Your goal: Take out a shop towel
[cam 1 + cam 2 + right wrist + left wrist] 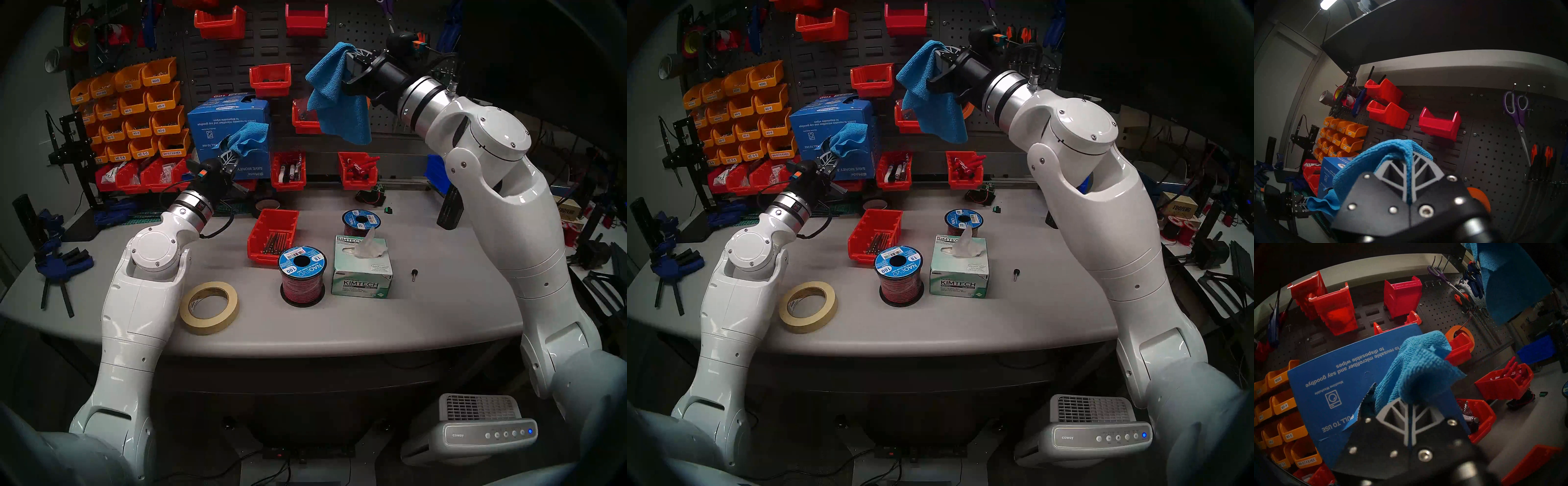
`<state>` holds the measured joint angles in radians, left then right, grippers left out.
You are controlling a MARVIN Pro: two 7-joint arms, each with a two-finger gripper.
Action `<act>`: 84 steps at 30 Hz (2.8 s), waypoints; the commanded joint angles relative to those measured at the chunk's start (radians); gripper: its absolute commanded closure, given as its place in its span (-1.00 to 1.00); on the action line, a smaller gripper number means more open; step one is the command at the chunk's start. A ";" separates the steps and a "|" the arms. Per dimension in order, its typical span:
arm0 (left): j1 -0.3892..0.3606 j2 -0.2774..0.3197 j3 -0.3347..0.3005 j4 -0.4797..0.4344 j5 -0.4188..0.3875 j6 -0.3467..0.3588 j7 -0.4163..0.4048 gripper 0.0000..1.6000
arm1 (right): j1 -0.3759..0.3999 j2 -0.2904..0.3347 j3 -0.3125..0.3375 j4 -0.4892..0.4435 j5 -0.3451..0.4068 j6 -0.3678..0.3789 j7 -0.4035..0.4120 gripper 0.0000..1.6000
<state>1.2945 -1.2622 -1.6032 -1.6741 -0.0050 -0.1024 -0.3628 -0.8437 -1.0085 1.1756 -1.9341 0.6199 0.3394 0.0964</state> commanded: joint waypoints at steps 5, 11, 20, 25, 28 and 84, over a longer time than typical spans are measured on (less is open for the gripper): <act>-0.001 0.076 -0.083 -0.163 -0.115 0.121 -0.140 0.99 | -0.133 0.048 0.047 -0.075 0.014 -0.026 -0.040 1.00; 0.007 0.129 -0.113 -0.165 -0.100 0.166 -0.193 -1.00 | -0.162 0.050 0.060 -0.094 0.020 -0.045 -0.051 1.00; 0.020 0.228 -0.161 -0.151 -0.076 0.172 -0.312 -1.00 | -0.185 0.056 0.072 -0.110 0.028 -0.057 -0.059 1.00; 0.053 0.287 -0.226 -0.183 -0.085 0.172 -0.418 -1.00 | -0.196 0.063 0.079 -0.118 0.031 -0.056 -0.060 1.00; 0.072 0.327 -0.280 -0.199 -0.127 0.183 -0.485 -1.00 | -0.199 0.065 0.081 -0.121 0.032 -0.055 -0.060 1.00; 0.222 0.187 -0.500 -0.474 -0.456 0.759 -0.753 -1.00 | -0.958 0.229 0.536 -0.412 0.147 -0.103 -0.325 1.00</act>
<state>1.5292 -1.0579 -2.1114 -2.1175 -0.4604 0.6561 -1.1358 -1.6957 -0.7509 1.6385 -2.2983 0.7844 0.2549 -0.2047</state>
